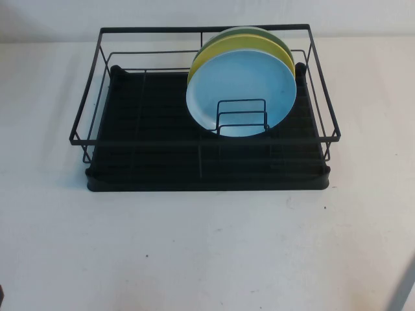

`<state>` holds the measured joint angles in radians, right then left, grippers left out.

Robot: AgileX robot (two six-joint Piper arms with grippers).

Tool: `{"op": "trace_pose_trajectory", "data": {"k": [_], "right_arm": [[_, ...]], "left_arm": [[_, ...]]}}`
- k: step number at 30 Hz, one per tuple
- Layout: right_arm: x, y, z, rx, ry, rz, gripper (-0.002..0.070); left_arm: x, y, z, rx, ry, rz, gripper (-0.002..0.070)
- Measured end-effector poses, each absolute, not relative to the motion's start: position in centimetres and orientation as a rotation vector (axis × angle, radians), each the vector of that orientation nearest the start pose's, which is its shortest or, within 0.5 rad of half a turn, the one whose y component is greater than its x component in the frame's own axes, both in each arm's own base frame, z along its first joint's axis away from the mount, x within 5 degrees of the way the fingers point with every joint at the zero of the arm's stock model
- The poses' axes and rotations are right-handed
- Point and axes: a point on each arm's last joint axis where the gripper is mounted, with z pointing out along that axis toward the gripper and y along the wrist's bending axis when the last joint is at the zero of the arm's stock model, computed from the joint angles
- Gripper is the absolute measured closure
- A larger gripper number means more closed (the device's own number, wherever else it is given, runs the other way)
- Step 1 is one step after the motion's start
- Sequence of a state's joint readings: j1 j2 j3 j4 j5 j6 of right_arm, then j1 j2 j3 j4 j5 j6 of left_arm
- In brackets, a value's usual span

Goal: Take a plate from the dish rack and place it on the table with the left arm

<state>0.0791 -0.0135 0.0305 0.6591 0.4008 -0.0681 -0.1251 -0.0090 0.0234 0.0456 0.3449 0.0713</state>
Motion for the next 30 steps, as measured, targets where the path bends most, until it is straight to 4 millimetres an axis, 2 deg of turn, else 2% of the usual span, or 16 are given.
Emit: {"op": "trace_pose_trajectory", "data": {"k": [30], "right_arm": [[4.93,2.58,17.51,0.265,1.849,0.661,0.0696]], "left_arm": [[5.32,-0.48,17.47,0.208,1.831,0.014,0.0678]]}}
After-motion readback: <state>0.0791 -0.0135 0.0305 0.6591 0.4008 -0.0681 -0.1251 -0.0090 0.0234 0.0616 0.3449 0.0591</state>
